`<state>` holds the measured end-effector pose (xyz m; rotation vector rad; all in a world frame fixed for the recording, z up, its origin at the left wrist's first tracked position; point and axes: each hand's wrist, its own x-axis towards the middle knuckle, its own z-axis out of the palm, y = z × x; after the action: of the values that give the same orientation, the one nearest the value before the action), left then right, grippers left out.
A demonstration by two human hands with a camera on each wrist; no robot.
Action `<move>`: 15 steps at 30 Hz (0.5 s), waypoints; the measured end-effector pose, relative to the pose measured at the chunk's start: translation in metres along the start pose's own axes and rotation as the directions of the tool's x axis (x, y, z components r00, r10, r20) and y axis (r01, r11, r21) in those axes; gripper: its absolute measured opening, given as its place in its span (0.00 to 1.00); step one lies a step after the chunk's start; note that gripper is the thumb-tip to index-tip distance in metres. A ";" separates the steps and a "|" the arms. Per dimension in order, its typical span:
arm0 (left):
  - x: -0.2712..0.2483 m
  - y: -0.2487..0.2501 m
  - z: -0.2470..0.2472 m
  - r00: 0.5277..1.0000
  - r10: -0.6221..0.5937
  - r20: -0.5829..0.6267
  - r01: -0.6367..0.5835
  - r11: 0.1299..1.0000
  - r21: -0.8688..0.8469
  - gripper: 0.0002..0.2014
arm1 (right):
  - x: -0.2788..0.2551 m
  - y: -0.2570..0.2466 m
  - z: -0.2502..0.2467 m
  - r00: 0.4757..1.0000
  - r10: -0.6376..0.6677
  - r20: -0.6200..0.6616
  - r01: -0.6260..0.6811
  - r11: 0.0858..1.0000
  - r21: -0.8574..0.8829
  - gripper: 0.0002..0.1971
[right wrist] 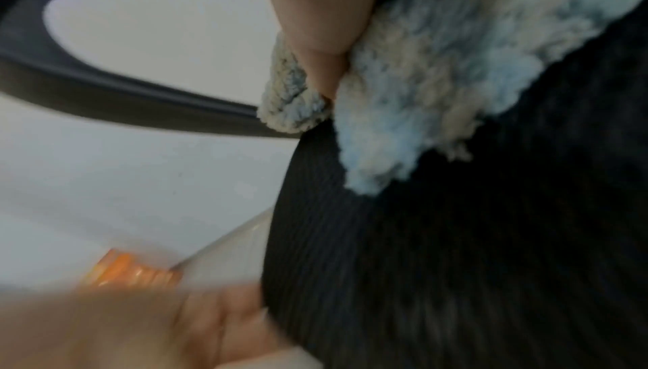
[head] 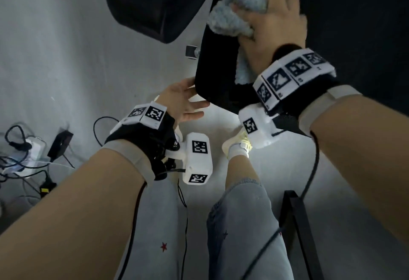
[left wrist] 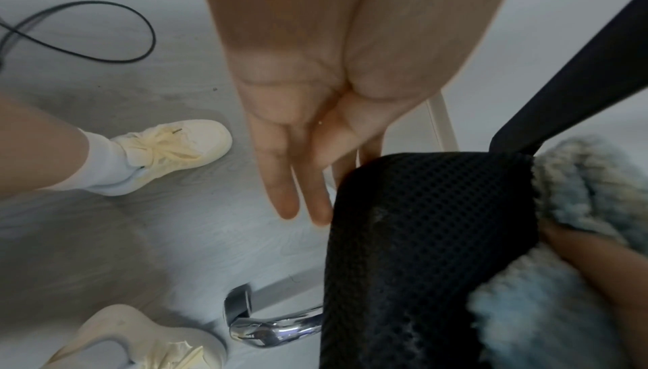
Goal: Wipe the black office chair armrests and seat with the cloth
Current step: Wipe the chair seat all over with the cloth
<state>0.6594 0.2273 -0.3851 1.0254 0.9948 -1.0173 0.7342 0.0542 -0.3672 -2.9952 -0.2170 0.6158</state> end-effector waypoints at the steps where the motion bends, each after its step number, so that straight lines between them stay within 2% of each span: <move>1: 0.001 0.002 0.001 1.000 0.013 -0.012 -0.013 1.000 -0.011 0.20 | -0.009 -0.007 0.000 1.000 0.016 -0.019 -0.016 1.000 -0.013 0.24; 3: 0.001 0.005 0.003 0.998 0.049 -0.029 -0.048 0.999 0.019 0.24 | -0.036 -0.024 0.015 0.989 -0.149 0.018 0.149 0.989 0.014 0.24; 5: 0.000 0.003 0.006 0.997 0.074 -0.024 -0.071 0.994 0.078 0.26 | -0.056 -0.028 0.030 0.934 -0.346 0.086 0.349 0.937 -0.017 0.18; 7: -0.001 0.001 0.007 0.996 0.086 -0.024 -0.083 0.993 0.085 0.24 | -0.045 -0.018 0.021 0.899 -0.432 0.075 0.438 0.895 -0.083 0.15; 8: -0.002 0.001 0.007 0.997 0.082 -0.015 -0.081 0.995 0.051 0.22 | -0.032 -0.013 0.014 0.908 -0.417 0.046 0.420 0.902 -0.104 0.17; 10: -0.003 0.003 0.005 0.998 0.062 0.020 -0.061 0.997 -0.056 0.18 | 0.000 -0.001 0.000 0.973 -0.230 -0.023 0.228 0.972 -0.065 0.20; 11: -0.001 0.004 0.003 0.999 0.046 0.016 -0.045 0.996 -0.079 0.19 | 0.014 0.005 -0.006 0.993 -0.097 -0.069 0.096 0.995 -0.021 0.20; 13: 0.002 0.006 0.003 0.997 0.065 -0.052 -0.066 0.998 -0.018 0.27 | 0.025 0.004 -0.010 0.991 0.101 -0.082 -0.100 0.995 0.018 0.20; 14: 0.003 0.006 0.005 0.993 0.089 -0.074 -0.088 0.996 0.009 0.32 | 0.018 -0.004 -0.008 0.990 0.122 -0.066 -0.122 0.992 -0.001 0.21; 15: 0.003 0.006 0.006 0.992 0.101 -0.081 -0.100 0.995 0.014 0.34 | 0.003 -0.014 -0.001 0.996 0.074 -0.048 -0.076 0.997 -0.022 0.22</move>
<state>0.6666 0.2226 -0.3855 1.1213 0.9955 -0.9043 0.7360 0.0688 -0.3658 -3.0487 -0.1100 0.5529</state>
